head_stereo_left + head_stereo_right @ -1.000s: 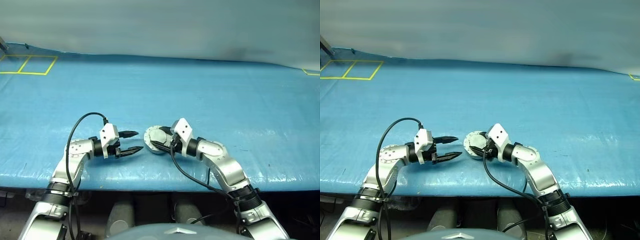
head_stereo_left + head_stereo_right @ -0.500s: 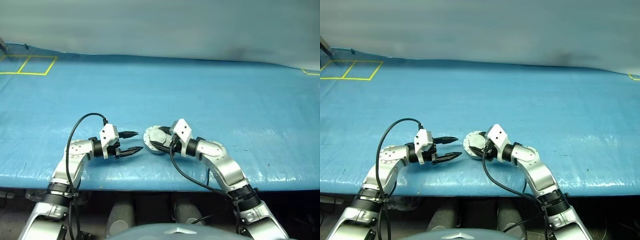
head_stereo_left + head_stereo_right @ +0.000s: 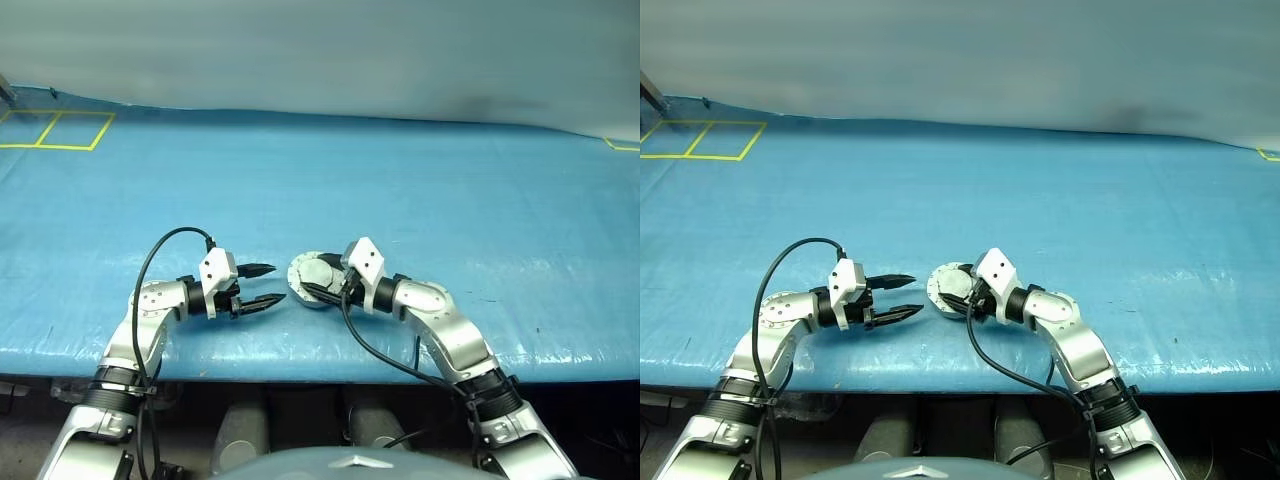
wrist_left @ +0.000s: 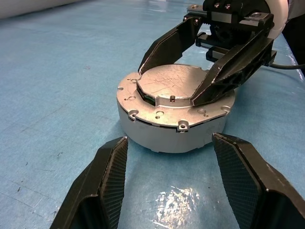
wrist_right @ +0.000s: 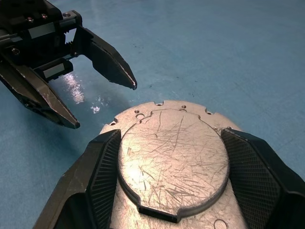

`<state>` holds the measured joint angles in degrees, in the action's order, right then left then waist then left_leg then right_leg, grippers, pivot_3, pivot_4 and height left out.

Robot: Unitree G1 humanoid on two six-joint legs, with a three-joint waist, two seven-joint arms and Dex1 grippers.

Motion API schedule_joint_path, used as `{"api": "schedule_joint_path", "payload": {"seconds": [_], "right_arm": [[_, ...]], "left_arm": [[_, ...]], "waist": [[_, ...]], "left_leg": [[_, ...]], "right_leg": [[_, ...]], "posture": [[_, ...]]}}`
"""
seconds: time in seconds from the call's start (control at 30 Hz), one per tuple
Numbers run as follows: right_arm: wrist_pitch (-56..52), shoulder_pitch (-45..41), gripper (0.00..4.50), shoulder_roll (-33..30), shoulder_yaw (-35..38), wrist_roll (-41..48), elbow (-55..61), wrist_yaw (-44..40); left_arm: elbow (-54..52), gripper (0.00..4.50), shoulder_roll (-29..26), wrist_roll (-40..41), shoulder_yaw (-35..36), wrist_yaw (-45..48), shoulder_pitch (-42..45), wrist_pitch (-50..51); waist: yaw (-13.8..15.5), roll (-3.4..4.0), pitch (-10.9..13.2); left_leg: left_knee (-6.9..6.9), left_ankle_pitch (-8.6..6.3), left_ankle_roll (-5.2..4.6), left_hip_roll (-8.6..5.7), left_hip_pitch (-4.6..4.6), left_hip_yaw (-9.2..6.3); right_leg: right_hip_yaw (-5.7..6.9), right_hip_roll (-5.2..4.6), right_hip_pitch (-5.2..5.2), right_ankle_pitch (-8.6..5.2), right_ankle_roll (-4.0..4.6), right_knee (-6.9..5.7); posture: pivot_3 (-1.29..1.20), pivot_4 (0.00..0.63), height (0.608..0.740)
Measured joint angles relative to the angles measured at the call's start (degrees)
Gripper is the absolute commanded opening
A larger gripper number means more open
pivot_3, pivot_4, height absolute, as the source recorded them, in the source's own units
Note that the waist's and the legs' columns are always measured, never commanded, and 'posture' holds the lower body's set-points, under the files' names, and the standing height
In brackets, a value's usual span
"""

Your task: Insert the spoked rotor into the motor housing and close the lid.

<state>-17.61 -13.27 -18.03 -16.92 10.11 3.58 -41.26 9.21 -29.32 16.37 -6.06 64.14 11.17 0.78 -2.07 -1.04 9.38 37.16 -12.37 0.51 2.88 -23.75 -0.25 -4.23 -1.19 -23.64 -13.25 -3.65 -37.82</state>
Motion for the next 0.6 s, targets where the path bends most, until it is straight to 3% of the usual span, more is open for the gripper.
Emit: {"api": "schedule_joint_path", "payload": {"seconds": [0.6], "right_arm": [[2.8, -0.6, 3.05, 0.1, -0.5, -0.8, -2.0, 0.4]], "left_arm": [[0.0, 3.07, 0.0, 0.0, 0.0, -0.2, -0.3, 0.0]], "waist": [[0.0, -0.02, 0.0]], "left_leg": [[0.05, 0.01, 0.00, 0.01, 0.09, 0.00]], "right_leg": [[-0.01, 0.00, 0.08, 0.00, 0.00, -0.03]], "posture": [[0.00, 0.150, 0.740]]}}
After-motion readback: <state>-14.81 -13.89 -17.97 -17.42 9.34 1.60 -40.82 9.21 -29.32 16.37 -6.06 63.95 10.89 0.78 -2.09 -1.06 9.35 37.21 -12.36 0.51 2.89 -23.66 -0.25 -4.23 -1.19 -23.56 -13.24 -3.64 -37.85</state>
